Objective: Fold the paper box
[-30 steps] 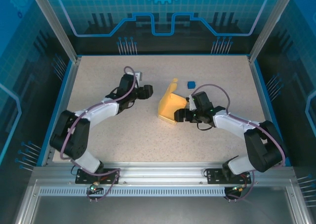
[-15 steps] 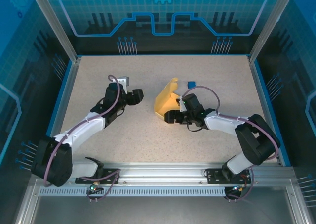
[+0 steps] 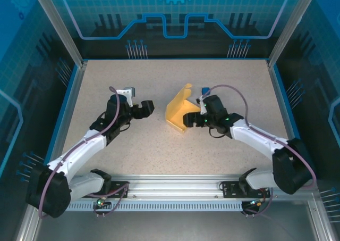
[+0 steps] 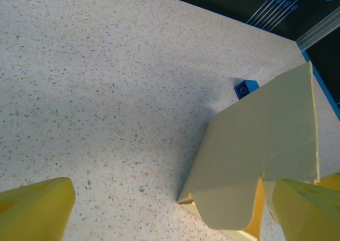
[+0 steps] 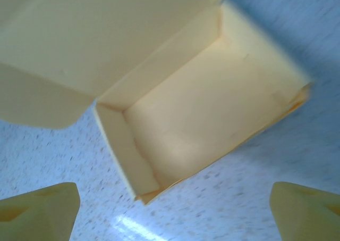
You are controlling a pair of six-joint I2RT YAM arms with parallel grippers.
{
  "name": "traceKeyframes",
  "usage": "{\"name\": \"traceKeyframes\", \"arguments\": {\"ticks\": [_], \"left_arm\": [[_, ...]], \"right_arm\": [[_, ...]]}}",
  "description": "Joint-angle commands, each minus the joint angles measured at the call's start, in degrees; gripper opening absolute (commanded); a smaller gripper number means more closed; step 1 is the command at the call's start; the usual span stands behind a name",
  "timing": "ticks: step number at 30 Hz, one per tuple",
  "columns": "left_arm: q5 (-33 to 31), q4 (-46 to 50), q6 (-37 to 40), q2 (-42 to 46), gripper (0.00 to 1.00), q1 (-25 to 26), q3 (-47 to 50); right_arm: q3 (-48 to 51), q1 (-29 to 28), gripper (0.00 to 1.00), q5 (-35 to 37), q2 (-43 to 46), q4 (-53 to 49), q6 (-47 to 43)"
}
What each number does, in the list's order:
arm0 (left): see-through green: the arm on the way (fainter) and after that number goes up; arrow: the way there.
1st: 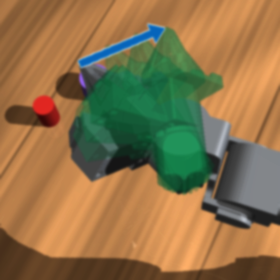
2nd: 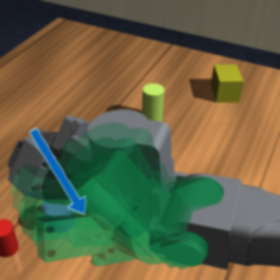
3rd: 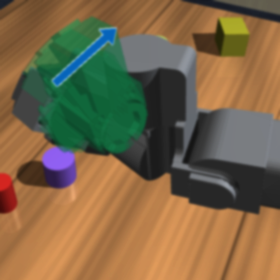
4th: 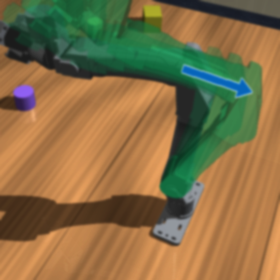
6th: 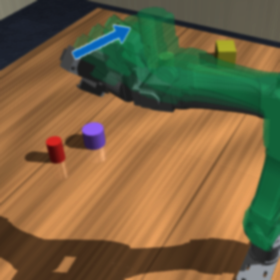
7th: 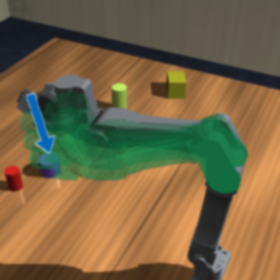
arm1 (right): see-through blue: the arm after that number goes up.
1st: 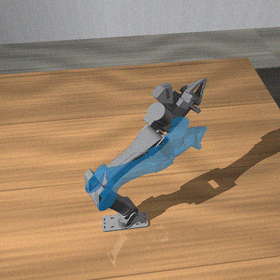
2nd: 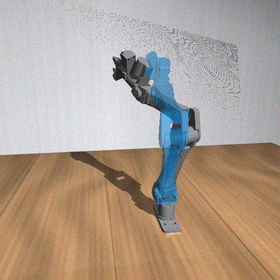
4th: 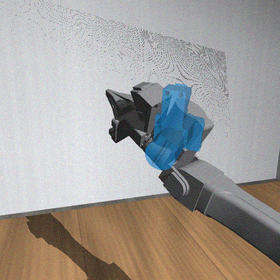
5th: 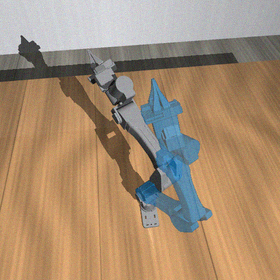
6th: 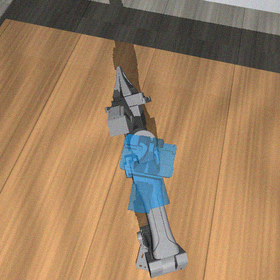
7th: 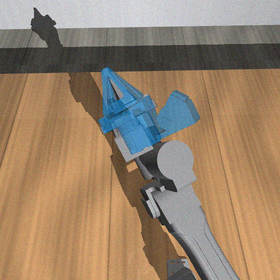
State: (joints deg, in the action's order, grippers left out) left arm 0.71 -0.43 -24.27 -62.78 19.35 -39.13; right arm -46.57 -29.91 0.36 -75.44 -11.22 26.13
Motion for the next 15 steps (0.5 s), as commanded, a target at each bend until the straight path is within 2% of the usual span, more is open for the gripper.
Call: {"name": "traceKeyframes", "arguments": {"ticks": [1, 5, 8, 15], "left_arm": [[3.0, 0.7, -1.8, 3.1, 0.99, -1.1, 1.1], [3.3, 4.5, -4.7, 4.2, 0.99, -1.6, -1.3], [3.9, 10.0, -7.3, 3.4, 0.99, -1.7, -5.5], [13.0, 10.9, -10.5, -1.2, 0.99, -1.4, -11.6]], "right_arm": [[-2.2, 3.9, 0.95, 5.7, 3.0, -5.6, -5.5], [-3.5, 8.3, 0.99, 10.4, 4.3, -5.8, -8.5], [-7.1, 12.1, 0.99, 11.0, 2.5, -5.6, -9.5], [-17.8, 18.4, 0.96, 11.9, -11.0, -7.9, -11.7]]}}
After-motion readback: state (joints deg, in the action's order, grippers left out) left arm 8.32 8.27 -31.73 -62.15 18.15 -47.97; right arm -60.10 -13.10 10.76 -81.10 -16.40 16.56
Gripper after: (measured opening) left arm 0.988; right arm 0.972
